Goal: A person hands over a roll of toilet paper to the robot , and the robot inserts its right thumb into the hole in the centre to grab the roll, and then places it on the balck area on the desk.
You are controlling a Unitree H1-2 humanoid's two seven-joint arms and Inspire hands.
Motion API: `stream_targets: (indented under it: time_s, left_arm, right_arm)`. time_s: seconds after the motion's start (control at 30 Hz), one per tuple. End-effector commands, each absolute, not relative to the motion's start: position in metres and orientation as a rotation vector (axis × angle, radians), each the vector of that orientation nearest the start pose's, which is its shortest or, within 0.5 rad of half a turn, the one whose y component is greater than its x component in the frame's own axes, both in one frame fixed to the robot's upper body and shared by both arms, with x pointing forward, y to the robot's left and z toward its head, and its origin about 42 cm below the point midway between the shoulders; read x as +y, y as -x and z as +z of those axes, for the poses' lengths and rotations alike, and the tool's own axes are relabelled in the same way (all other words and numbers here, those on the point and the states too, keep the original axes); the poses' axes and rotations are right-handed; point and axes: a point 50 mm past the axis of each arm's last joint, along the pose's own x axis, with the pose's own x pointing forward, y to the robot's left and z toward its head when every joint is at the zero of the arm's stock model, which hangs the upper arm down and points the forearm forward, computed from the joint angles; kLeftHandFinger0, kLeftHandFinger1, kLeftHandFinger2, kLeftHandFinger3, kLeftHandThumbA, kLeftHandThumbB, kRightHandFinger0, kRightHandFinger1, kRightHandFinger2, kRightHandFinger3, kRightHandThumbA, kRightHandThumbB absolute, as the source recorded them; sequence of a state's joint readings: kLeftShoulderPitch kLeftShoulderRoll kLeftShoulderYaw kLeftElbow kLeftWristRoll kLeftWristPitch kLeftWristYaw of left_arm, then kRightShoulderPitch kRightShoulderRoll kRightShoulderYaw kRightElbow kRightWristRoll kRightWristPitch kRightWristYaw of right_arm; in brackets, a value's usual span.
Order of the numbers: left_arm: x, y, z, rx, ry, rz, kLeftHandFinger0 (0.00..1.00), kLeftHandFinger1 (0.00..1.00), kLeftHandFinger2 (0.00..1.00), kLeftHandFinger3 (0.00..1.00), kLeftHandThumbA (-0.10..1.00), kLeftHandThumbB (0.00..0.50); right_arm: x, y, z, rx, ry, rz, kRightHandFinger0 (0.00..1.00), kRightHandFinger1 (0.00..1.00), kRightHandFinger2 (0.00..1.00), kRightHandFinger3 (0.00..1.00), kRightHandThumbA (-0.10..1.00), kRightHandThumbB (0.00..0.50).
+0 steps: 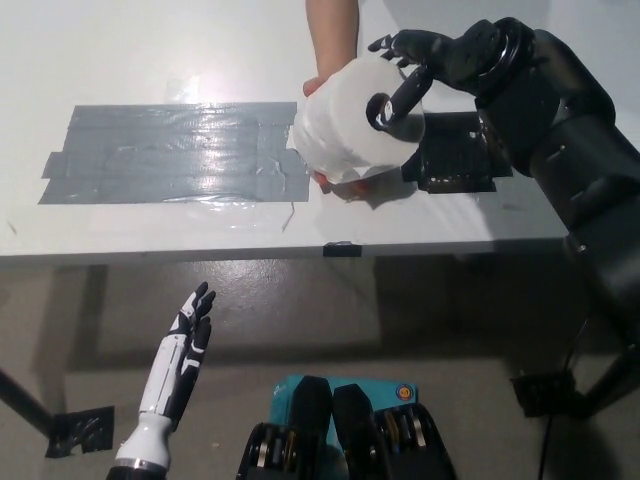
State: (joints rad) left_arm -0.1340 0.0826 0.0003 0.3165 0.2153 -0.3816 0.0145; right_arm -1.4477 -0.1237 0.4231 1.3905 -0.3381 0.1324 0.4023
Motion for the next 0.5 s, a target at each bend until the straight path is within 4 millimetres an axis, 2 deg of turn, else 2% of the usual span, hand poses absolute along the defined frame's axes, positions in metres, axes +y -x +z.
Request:
stream_targets:
  time_s: [0.0,0.1,0.2,0.47]
  left_arm:
    - [0.224,-0.327,0.089,-0.276,-0.296,-0.075,1.00,1.00,1.00,1.00,1.00,0.099]
    - [0.225,-0.325,0.087,-0.272,-0.296,-0.076,1.00,1.00,1.00,1.00,1.00,0.103]
    - [0.225,-0.323,0.087,-0.267,-0.301,-0.083,1.00,1.00,1.00,1.00,1.00,0.109]
    - [0.225,-0.323,0.087,-0.279,-0.316,-0.092,1.00,1.00,1.00,1.00,1.00,0.105]
  right_arm:
    - [-0.109,-0.599,0.391,0.114,1.077,0.445,1.00,1.00,1.00,1.00,1.00,0.500]
    - [-0.101,-0.598,0.387,0.062,1.108,0.435,1.00,1.00,1.00,1.00,1.00,0.484]
    - [-0.096,-0.597,0.382,0.027,1.088,0.405,1.00,1.00,1.00,1.00,1.00,0.490]
    - [-0.079,-0.592,0.368,-0.160,1.111,0.279,1.00,1.00,1.00,1.00,1.00,0.431]
